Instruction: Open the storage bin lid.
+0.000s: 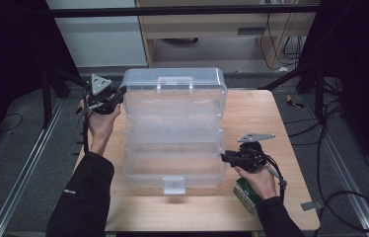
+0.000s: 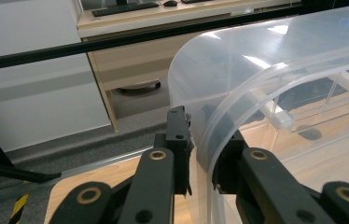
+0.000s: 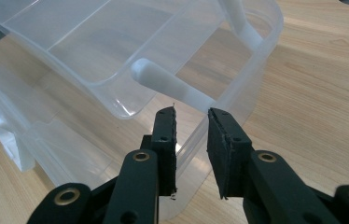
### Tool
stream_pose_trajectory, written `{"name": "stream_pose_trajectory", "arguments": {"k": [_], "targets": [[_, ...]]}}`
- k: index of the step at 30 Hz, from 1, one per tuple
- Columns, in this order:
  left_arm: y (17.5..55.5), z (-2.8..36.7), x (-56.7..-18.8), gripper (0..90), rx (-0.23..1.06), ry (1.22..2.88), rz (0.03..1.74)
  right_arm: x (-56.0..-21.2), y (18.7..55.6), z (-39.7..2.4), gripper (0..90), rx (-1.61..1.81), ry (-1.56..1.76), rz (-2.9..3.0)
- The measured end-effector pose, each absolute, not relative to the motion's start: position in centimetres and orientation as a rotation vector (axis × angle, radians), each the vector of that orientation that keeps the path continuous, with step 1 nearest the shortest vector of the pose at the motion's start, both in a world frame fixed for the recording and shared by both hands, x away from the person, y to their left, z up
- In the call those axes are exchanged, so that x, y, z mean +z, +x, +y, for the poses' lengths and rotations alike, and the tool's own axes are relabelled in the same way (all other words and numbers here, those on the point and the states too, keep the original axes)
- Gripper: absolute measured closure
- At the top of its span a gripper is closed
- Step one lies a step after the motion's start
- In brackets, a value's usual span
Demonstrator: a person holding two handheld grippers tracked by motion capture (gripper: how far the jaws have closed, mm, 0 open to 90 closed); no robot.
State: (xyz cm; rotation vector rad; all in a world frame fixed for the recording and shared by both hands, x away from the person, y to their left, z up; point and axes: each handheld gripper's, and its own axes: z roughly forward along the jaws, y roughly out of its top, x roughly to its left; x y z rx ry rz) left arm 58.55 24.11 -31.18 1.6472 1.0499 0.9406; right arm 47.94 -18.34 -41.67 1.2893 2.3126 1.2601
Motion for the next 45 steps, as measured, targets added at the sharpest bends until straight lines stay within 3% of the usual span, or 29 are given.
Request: {"name": "stream_pose_trajectory", "arguments": {"k": [45], "targets": [[66.2, 23.3, -32.9, 84.1, 0.87, 1.655, 1.179, -41.7, 48.0, -18.4, 72.2, 1.261, 1.278, 2.318]]}}
